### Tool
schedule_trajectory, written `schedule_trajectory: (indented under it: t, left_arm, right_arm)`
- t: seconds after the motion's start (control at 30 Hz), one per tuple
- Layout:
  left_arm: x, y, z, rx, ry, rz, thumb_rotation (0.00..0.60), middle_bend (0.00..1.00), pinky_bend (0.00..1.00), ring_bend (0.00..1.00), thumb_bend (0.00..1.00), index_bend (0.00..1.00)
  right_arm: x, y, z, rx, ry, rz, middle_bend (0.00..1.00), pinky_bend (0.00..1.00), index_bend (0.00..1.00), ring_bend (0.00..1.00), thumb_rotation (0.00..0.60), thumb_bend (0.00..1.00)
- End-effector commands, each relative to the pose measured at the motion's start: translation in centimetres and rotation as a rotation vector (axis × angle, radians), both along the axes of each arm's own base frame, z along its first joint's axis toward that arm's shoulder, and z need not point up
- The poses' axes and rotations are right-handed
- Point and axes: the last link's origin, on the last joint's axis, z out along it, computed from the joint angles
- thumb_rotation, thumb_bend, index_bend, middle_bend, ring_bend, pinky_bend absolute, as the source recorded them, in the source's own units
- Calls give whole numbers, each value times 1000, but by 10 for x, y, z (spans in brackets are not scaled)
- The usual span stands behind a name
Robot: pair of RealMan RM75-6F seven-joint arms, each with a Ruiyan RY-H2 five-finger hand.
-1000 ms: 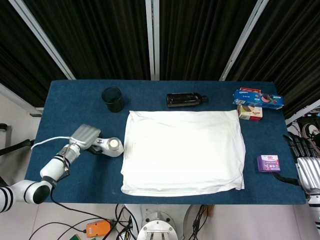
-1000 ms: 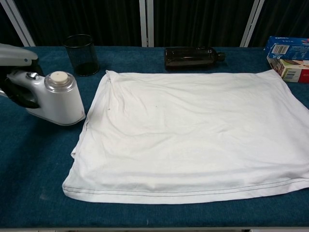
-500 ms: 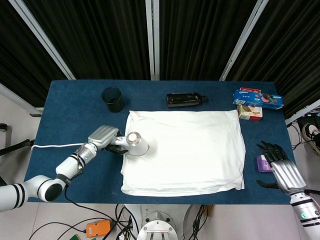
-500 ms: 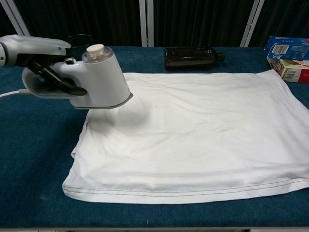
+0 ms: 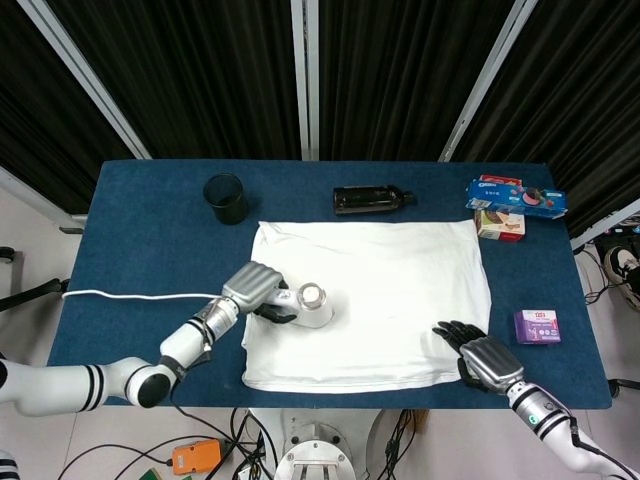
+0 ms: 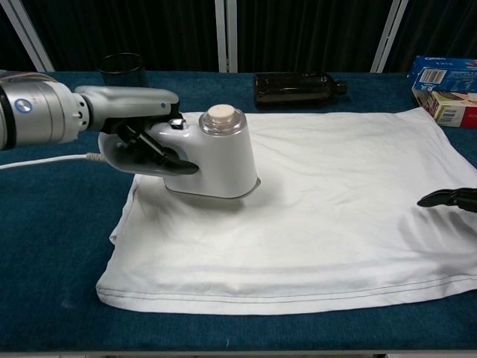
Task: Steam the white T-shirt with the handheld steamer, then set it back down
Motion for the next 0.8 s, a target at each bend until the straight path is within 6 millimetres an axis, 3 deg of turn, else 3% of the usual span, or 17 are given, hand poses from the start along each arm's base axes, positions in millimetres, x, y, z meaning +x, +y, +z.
schedule_trajectory:
  t: [0.03, 0.4, 0.57, 0.8]
  left_arm:
    - [11, -4, -15, 18, 40, -32, 304, 889, 711, 799, 655, 760]
    - [17, -5, -34, 55, 105, -55, 291, 889, 711, 799, 652, 761]
    - [8, 7, -35, 108, 140, -29, 308, 889, 711, 799, 651, 763]
    - [-16, 30, -21, 192, 150, 77, 319, 889, 711, 799, 652, 763]
  right_arm:
    - [-1, 0, -7, 24, 10, 7, 110, 160, 56, 34, 600, 995]
    - [-3, 1, -14, 39, 6, 3, 112, 160, 56, 34, 600, 997]
    - [-5, 2, -15, 38, 3, -6, 112, 160, 55, 34, 600, 996]
    - [-8, 2, -16, 39, 7, -14, 112, 160, 56, 34, 600, 995]
